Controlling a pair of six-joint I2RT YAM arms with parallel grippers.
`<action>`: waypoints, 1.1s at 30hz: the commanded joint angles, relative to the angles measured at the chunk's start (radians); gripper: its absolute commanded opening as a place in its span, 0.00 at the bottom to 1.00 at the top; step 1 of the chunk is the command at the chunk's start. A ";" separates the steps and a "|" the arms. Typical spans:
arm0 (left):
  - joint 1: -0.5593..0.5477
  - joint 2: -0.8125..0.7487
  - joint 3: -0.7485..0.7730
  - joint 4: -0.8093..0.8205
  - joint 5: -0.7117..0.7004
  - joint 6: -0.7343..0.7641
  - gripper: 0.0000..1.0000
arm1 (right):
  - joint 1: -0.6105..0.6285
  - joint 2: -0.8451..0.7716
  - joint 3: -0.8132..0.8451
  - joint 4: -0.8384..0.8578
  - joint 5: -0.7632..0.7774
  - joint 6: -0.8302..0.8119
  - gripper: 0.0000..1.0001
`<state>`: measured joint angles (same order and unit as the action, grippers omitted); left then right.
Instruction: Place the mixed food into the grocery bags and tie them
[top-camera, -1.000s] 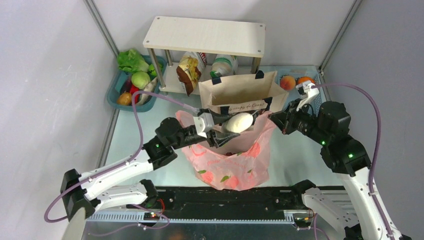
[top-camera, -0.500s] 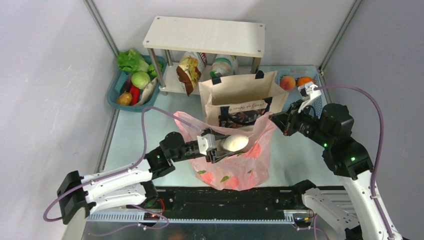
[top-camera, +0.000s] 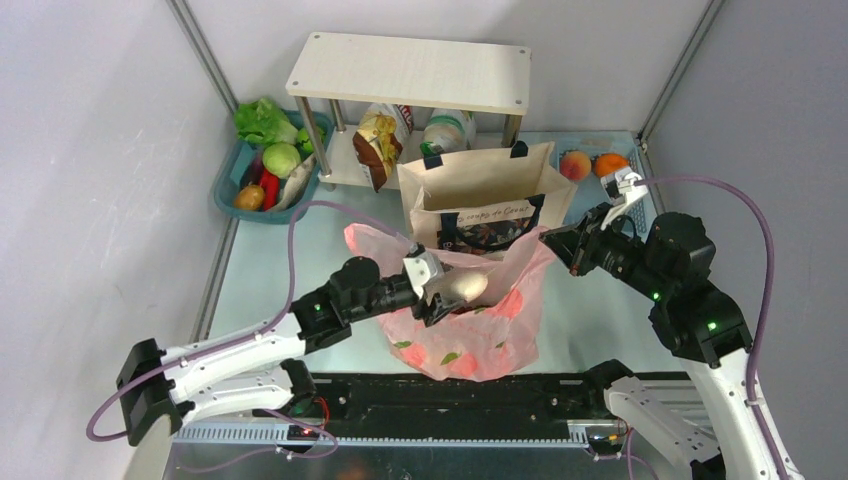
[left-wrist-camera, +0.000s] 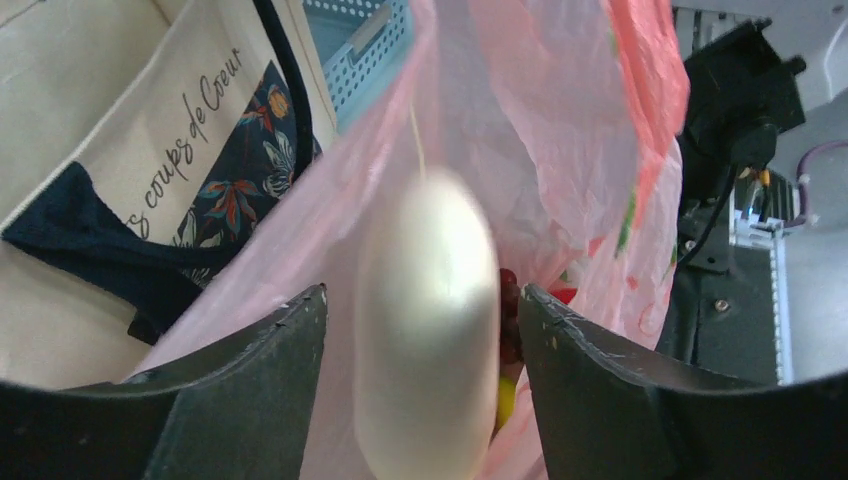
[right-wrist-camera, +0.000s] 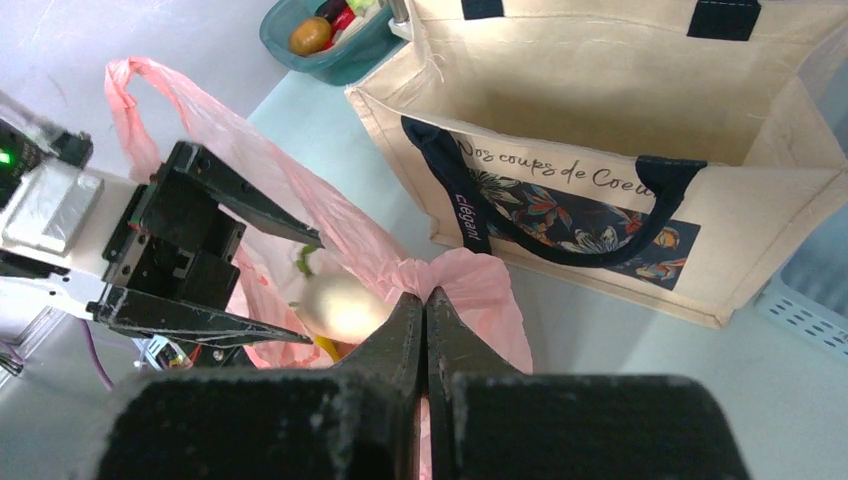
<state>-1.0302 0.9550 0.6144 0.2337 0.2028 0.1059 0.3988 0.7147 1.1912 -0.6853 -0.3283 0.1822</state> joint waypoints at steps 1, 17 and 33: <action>-0.005 0.012 0.151 -0.201 -0.067 -0.094 0.80 | -0.003 0.004 0.001 0.012 -0.017 -0.007 0.00; -0.005 -0.141 0.500 -0.547 -0.268 -0.422 0.88 | -0.003 0.023 0.000 0.000 -0.016 -0.012 0.00; 0.016 -0.279 0.543 -0.942 -0.720 -0.593 0.88 | -0.003 0.017 0.000 -0.003 -0.032 -0.015 0.00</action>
<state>-1.0260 0.6746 1.1683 -0.6415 -0.4408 -0.4389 0.3988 0.7387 1.1912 -0.6910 -0.3336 0.1818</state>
